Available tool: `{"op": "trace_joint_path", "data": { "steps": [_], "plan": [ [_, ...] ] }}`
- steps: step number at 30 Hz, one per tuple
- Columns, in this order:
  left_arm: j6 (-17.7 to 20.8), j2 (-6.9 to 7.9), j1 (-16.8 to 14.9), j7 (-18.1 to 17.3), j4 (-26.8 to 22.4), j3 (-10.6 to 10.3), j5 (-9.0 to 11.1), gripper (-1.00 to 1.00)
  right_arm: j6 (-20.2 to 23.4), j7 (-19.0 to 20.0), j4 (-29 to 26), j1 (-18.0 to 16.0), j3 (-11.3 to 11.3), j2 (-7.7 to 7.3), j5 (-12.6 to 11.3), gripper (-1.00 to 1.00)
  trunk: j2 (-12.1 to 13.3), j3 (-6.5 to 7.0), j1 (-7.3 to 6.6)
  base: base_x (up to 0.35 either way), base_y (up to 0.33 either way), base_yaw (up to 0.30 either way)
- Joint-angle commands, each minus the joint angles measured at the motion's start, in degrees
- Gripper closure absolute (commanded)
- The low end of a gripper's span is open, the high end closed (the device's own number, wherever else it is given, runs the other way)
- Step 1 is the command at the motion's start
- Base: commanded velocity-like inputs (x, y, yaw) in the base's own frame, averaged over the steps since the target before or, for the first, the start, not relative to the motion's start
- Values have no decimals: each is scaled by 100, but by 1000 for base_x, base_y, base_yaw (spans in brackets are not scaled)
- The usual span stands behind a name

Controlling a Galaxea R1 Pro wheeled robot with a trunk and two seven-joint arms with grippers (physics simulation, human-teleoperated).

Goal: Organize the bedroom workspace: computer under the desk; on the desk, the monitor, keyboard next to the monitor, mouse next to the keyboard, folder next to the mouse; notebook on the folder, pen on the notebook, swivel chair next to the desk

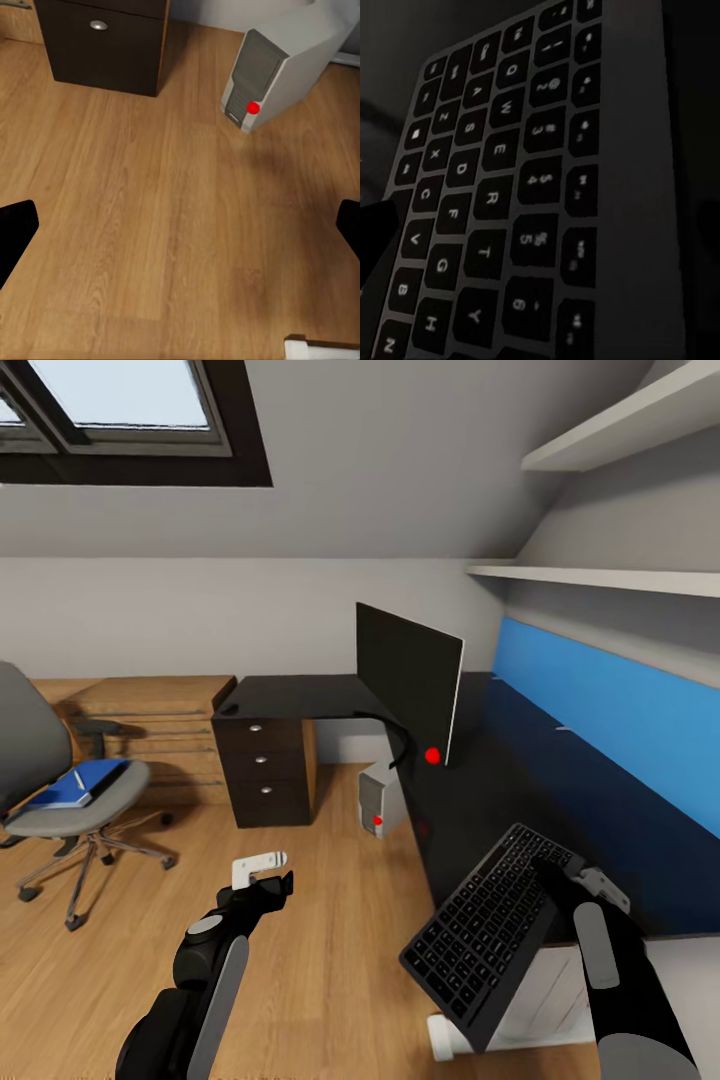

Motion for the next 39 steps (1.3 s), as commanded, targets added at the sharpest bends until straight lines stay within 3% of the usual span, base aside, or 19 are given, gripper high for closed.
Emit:
{"op": "trace_joint_path", "data": {
  "steps": [1,39],
  "plan": [
    [19,0,-5,52,-5,-6,59,-100,21,-39,-11,-4,-8,1,-62,-100,-3,-12,0,0,0,130],
    [19,-8,-5,52,23,-23,56,-100,30,-47,-25,-4,-8,-22,-167,-100,-3,-123,0,0,0,77]
  ]
}}
